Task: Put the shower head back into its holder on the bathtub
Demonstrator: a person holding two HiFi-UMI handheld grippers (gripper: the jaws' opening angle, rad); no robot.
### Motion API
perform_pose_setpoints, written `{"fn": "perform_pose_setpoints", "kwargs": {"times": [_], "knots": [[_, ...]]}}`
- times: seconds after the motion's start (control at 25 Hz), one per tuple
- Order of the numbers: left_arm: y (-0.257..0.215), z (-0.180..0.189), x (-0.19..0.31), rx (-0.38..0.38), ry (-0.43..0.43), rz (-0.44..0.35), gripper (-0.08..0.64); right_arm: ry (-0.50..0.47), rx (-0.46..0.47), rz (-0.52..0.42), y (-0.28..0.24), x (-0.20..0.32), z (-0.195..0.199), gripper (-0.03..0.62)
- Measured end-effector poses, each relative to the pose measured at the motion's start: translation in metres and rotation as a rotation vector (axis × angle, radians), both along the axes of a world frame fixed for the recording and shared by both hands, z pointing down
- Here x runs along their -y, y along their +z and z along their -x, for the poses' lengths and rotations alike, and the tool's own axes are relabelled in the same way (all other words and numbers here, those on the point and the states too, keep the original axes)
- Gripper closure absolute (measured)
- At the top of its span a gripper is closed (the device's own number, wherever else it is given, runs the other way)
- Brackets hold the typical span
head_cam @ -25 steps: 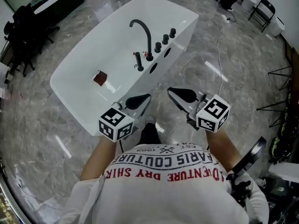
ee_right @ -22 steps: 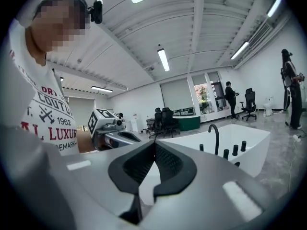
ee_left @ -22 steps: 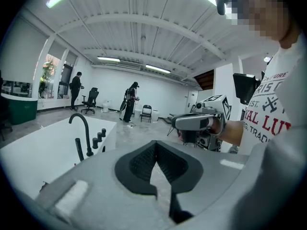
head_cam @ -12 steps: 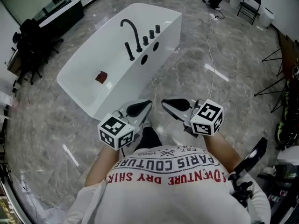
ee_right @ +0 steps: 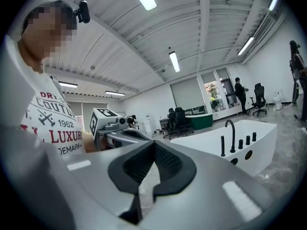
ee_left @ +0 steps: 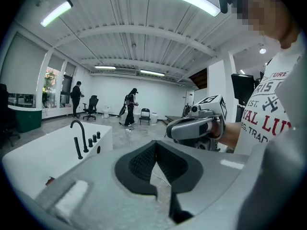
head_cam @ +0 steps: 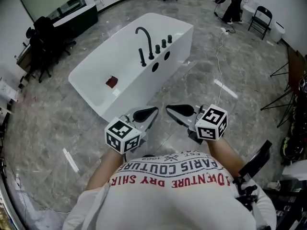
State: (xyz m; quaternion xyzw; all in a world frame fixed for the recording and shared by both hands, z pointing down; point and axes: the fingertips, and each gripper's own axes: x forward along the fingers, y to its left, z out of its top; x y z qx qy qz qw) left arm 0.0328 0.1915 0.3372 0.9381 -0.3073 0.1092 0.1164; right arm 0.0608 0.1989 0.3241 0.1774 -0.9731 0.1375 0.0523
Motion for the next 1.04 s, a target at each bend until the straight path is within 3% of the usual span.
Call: {"fn": "perform_pose_setpoints", "kwargs": {"times": [0.44,1.04], "knots": [[-0.023,0.012,-0.012,0.003,0.002,-0.044,0.555,-0.008,0.031,-0.009,-0.02,-0.012,0.008,0.59],[-0.034,-0.003,-0.016,0.018,0.017,-0.086,0.555,0.011,0.046,-0.03,-0.034,-0.015,-0.01,0.589]]}}
